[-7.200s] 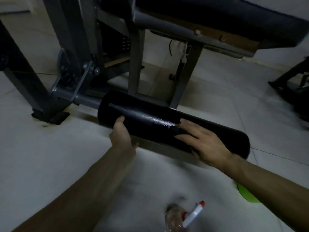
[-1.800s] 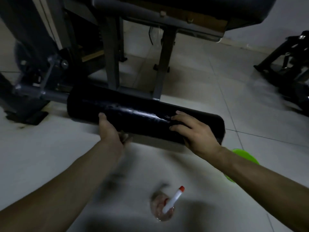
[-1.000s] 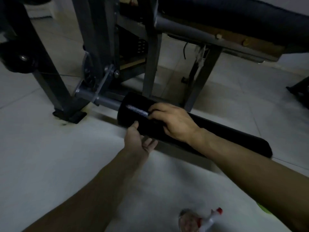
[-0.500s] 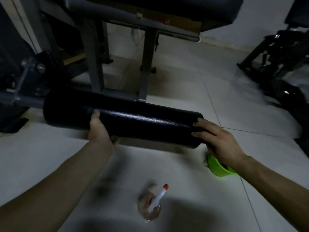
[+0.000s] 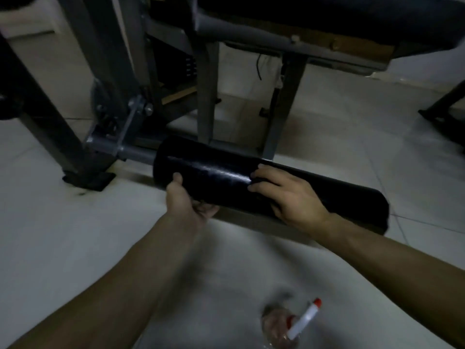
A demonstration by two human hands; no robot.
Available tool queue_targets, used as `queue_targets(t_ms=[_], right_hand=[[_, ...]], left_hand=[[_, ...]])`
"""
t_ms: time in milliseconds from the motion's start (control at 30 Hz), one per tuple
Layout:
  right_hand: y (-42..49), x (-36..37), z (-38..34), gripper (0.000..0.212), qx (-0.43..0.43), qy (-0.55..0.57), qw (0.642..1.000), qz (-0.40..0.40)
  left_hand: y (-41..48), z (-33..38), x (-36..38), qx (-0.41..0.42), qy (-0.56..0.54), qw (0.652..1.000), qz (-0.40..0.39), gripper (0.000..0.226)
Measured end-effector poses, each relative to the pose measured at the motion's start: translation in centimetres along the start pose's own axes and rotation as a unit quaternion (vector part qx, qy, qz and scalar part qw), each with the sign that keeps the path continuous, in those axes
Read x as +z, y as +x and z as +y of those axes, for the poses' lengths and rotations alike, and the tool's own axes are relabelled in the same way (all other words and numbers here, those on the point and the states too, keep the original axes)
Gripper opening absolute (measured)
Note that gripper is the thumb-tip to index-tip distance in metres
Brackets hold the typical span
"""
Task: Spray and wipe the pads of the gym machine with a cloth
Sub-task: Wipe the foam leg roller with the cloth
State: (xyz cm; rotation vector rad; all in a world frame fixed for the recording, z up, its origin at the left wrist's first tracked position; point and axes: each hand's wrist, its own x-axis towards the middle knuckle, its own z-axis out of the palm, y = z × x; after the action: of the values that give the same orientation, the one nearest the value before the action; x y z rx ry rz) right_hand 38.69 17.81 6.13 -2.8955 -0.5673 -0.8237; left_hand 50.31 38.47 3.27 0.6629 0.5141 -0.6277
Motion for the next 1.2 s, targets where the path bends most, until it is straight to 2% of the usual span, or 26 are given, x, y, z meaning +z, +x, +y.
queue_targets(t_ms=[67, 133, 300, 400, 500, 633, 733, 800, 933, 1067, 1200], right_hand=[[4.4, 2.2, -1.7, 0.029, -0.021, 0.011, 1.000, -0.009], [8.4, 4.1, -3.2, 0.020, -0.031, 0.021, 0.999, -0.018], [16.2, 6.9, -6.3, 0.026, -0.036, 0.053, 0.997, -0.053], [17.2, 6.8, -6.2, 0.029, -0.038, 0.055, 0.995, -0.073], [14.3, 5.5, -4.4, 0.025, -0.039, 0.043, 0.994, -0.087], [6.9, 1.7, -1.1, 0.021, -0.023, 0.026, 0.995, -0.094], [0.1, -1.9, 1.3, 0.042, 0.007, 0.006, 0.996, -0.087], [-5.0, -4.2, 3.0, 0.046, 0.032, -0.013, 0.997, -0.073], [-14.7, -8.5, 5.9, 0.036, 0.087, -0.067, 0.992, -0.066], [-20.0, -10.9, 7.3, 0.051, 0.124, -0.084, 0.987, -0.051], [-19.0, -10.0, 7.1, 0.048, 0.128, -0.068, 0.989, -0.029]], left_hand=[[0.4, 0.8, -0.6, -0.024, -0.004, 1.000, -0.009, 0.075], [0.5, 1.3, -0.9, -0.037, 0.005, 0.999, -0.006, 0.066], [-0.2, 2.4, -1.3, -0.062, 0.010, 0.998, -0.014, 0.059], [-0.5, 2.6, -1.2, -0.058, 0.040, 0.997, 0.009, 0.059], [-0.7, 1.9, -1.3, -0.034, 0.092, 0.994, 0.041, 0.059], [-1.3, -0.9, 0.1, -0.005, 0.117, 0.992, 0.047, 0.060], [-1.4, -3.6, 1.7, -0.003, 0.132, 0.991, 0.032, 0.063], [-1.3, -5.1, 2.3, 0.012, 0.141, 0.989, 0.042, 0.066], [-1.0, -7.2, 3.3, 0.090, 0.147, 0.976, 0.134, 0.096], [-0.9, -7.3, 4.7, 0.142, 0.126, 0.967, 0.167, 0.074], [-1.1, -5.9, 4.4, 0.126, 0.127, 0.969, 0.172, 0.080]])
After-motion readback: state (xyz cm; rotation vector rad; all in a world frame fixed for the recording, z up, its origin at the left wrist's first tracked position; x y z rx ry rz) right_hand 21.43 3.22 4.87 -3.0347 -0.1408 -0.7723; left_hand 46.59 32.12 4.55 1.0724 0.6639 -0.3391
